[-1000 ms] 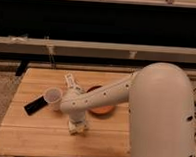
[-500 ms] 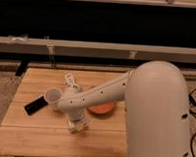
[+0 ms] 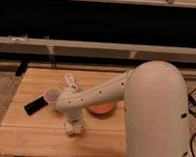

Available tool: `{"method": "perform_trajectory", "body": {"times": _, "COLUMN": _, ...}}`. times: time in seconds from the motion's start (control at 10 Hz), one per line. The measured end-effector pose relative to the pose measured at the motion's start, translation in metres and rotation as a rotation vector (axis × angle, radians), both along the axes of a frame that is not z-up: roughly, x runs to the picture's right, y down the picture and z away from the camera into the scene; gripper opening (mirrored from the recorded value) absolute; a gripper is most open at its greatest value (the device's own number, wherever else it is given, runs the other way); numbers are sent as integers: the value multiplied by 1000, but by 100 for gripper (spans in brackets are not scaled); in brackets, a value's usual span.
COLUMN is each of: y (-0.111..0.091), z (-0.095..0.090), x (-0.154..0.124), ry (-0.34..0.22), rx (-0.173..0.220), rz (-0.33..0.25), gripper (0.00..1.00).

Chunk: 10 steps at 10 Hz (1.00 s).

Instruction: Wipe the white sponge on the table

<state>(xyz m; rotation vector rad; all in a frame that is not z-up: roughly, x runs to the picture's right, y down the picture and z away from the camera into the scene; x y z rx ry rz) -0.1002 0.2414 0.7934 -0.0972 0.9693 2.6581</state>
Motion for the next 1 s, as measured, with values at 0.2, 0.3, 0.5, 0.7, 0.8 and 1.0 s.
{"method": "perform_trajectory", "body": {"times": 0.2, "y": 1, "z": 0, "x": -2, "ry": -4, "rx": -5, "rz": -5, "gripper": 78}}
{"method": "perform_trajectory", "body": {"times": 0.3, "y": 1, "z": 0, "x": -2, "ry": -4, "rx": -6, "rz": -4, "gripper": 78}}
{"method": "perform_trajectory", "body": {"times": 0.5, "y": -1, "z": 2, "x": 1, "ry": 3, "rx": -6, "rz": 4, "gripper": 78}}
{"method": "perform_trajectory", "body": {"times": 0.7, "y": -4, "z": 4, "x": 5, "ry": 13, "rx": -5, "rz": 15, "gripper": 78}}
{"method": "perform_trajectory", "body": {"times": 0.8, "y": -5, "z": 4, "x": 7, "ry": 19, "rx": -3, "rz": 22, "gripper": 78}}
{"method": "perform_trajectory", "body": {"times": 1.0, "y": -9, "z": 6, "x": 12, "ry": 35, "rx": 2, "rz": 39, "gripper": 78}}
